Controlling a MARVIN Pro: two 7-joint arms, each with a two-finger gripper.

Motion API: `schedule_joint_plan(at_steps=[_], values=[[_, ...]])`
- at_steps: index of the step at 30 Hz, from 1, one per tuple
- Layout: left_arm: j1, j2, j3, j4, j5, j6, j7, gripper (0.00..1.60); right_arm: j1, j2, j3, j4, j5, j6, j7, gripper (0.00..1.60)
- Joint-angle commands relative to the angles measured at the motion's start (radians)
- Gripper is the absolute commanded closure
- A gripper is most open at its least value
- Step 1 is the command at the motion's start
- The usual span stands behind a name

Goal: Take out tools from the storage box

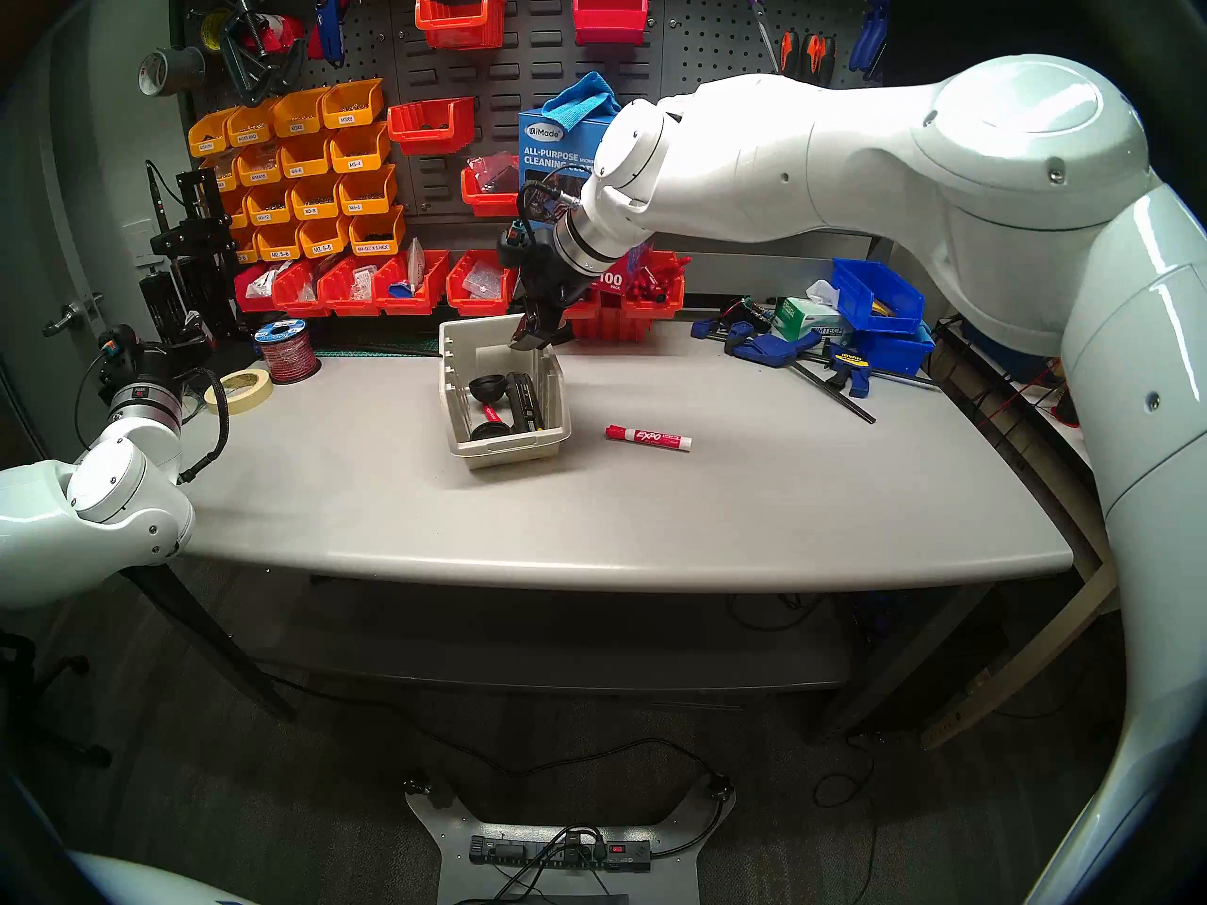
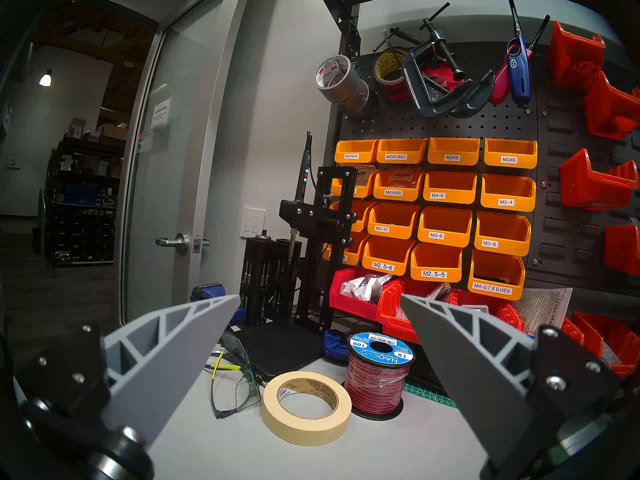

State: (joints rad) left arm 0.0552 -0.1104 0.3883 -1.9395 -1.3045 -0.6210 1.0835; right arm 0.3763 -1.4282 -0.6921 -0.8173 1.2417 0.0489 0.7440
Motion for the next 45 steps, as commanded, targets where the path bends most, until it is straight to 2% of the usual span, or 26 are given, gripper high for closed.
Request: schedule_joint_plan(at_steps=[1, 14, 18, 23, 37, 39, 40, 41, 42, 43, 44, 45], values=[[-0.012, -0.001, -0.012, -0.002, 0.006, -0.001, -0.002, 0.00, -0.069, -0.071, 0.022, 0.117, 0.013, -0.048, 0.041, 0.00], [-0.012, -0.001, -0.012, -0.002, 0.006, -0.001, -0.002, 0.00, -0.205, -0.169, 0.028, 0.300, 0.042, -0.096, 0.149, 0.00], [-0.012, -0.001, -0.012, -0.002, 0.006, -0.001, -0.002, 0.00, -0.255, -0.200, 0.023, 0.386, 0.048, -0.101, 0.224, 0.00], [-0.012, -0.001, -0.012, -0.002, 0.006, -0.001, -0.002, 0.00, -0.303, -0.230, 0.022, 0.465, 0.052, -0.114, 0.281, 0.00], [-0.012, -0.001, -0.012, -0.002, 0.006, 0.000, -0.001, 0.00, -0.377, -0.294, 0.020, 0.632, 0.054, -0.148, 0.357, 0.02], [-0.012, -0.001, -0.012, -0.002, 0.006, 0.000, -0.001, 0.00, -0.380, -0.299, 0.019, 0.642, 0.054, -0.152, 0.362, 0.35], [-0.012, -0.001, -0.012, -0.002, 0.006, 0.000, -0.001, 0.00, -0.381, -0.301, 0.019, 0.647, 0.053, -0.155, 0.364, 0.35], [-0.012, -0.001, -0.012, -0.002, 0.006, 0.000, -0.001, 0.00, -0.383, -0.304, 0.019, 0.652, 0.053, -0.156, 0.367, 0.48], [-0.012, -0.001, -0.012, -0.002, 0.006, 0.000, -0.001, 0.00, -0.383, -0.306, 0.019, 0.654, 0.052, -0.159, 0.370, 0.52], [-0.012, -0.001, -0.012, -0.002, 0.006, 0.000, -0.001, 0.00, -0.383, -0.308, 0.018, 0.656, 0.052, -0.160, 0.372, 0.82], [-0.012, -0.001, -0.012, -0.002, 0.006, 0.000, -0.001, 0.00, -0.384, -0.311, 0.018, 0.659, 0.052, -0.161, 0.375, 0.89], [-0.012, -0.001, -0.012, -0.002, 0.006, 0.000, -0.001, 0.00, -0.385, -0.313, 0.018, 0.662, 0.052, -0.162, 0.378, 1.05]])
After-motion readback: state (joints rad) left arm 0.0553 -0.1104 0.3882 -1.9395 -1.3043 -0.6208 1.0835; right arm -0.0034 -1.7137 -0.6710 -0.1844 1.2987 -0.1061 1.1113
